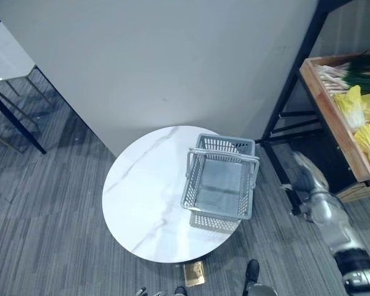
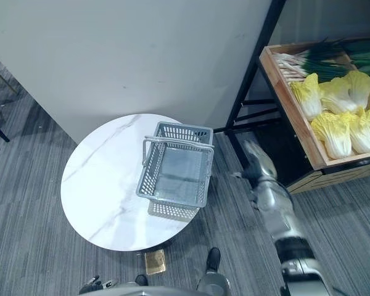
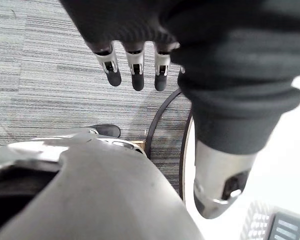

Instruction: Pick vegetable in the basket

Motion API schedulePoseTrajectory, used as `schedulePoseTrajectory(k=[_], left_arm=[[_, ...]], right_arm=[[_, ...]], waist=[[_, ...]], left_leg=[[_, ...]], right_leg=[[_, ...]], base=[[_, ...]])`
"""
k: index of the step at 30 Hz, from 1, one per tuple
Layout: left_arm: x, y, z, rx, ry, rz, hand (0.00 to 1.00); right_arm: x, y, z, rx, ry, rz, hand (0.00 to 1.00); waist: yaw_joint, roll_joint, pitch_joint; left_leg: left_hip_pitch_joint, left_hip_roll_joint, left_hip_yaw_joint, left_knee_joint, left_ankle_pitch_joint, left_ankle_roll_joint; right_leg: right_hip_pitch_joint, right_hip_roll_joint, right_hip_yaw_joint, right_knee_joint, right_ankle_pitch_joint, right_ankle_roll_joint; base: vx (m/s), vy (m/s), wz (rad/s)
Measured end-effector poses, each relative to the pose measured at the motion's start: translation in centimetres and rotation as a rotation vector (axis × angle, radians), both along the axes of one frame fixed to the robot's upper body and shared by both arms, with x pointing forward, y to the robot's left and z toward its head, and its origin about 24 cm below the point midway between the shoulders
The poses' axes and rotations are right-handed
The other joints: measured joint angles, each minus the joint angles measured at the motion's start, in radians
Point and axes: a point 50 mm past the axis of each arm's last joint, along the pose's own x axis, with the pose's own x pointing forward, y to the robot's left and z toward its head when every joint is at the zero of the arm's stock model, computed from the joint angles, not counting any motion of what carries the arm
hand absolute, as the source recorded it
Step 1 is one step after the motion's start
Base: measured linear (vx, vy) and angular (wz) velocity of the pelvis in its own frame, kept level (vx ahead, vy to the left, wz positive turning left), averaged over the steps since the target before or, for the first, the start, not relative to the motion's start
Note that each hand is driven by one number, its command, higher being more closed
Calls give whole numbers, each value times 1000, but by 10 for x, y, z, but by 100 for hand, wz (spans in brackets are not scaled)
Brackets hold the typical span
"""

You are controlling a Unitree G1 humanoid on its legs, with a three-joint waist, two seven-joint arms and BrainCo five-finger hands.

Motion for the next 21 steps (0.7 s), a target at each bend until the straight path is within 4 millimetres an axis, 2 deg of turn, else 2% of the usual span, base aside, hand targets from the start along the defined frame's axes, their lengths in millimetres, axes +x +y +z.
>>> schedulePoseTrajectory(k=[4, 7, 10, 21], left_arm=[[9, 3, 2, 3, -25, -4, 0], [13, 3, 3, -4, -36, 17, 0], [14, 3, 3, -13, -47, 62, 0], [23, 3, 5, 3, -84, 74, 0]], right_arm=[[22, 45, 22, -108, -17, 225, 0], [36, 59, 30, -161, -4, 281, 0], [43, 60, 38, -176, -12, 280, 0], [70, 41, 54, -225, -7, 127, 0]], waist=[[32, -17, 37], [55, -21, 56], [68, -23, 70], [68, -24, 133]], left_leg=[[-15, -9, -27, 20, 0, 1], [-37, -12, -52, 32, 1, 2], [-45, -12, -60, 35, 2, 3], [-86, -14, -85, 54, 6, 9]], right_leg=[[1, -13, -19, 0, 4, 1], [1, -18, -36, 0, 6, -1], [0, -20, -43, 0, 8, -3], [-19, -23, -61, 0, 13, -8]], base=[[-9, 8, 14], [-27, -3, 24], [-26, -13, 11], [-13, -9, 5]])
